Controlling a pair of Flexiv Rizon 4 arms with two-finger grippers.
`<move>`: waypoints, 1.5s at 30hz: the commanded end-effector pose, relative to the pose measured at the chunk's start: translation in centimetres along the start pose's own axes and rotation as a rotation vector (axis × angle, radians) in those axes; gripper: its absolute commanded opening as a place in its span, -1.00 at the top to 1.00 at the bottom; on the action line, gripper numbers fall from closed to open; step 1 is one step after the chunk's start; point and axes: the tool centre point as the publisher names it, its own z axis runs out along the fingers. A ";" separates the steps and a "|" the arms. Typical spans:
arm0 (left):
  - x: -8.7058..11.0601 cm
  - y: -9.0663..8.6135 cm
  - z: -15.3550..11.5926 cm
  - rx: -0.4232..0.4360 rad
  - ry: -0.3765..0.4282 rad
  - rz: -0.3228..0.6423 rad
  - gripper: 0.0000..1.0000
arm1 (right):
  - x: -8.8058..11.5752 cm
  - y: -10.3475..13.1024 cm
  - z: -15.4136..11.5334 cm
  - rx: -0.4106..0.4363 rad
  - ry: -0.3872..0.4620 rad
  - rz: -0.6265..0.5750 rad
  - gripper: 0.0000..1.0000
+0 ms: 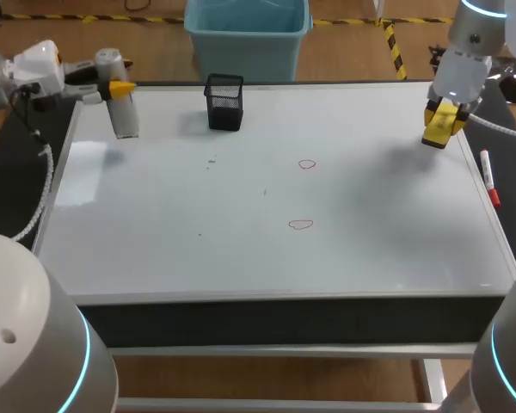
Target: Pick up the inspection probe, press it on each red-marked spot on the whiteboard one by one, put down the probe, pick up the eraser, and wipe off all the red marks.
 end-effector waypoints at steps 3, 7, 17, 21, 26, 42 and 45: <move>1.7 -0.2 1.7 0.027 0.040 0.000 1.00 | 0.0 -0.1 -0.1 0.001 0.003 -0.002 1.00; 2.7 -0.6 3.7 0.023 0.091 0.011 1.00 | 0.0 -0.1 -0.1 0.001 0.003 -0.002 1.00; 5.6 -0.1 10.5 0.025 0.204 -0.003 1.00 | 0.0 -0.1 -0.1 0.001 0.003 -0.002 1.00; 6.5 0.1 13.2 0.015 0.219 -0.005 1.00 | 0.0 -0.1 -0.1 0.001 0.003 -0.002 1.00; 7.3 0.5 16.7 0.009 0.234 -0.019 1.00 | 0.0 -0.1 -0.1 0.001 0.003 -0.002 1.00; 10.2 1.9 25.1 0.007 0.257 -0.077 1.00 | 0.0 -0.1 -0.1 0.001 0.003 -0.002 1.00; 10.7 2.1 26.3 0.004 0.260 -0.079 1.00 | 0.0 -0.1 -0.1 0.001 0.003 -0.002 1.00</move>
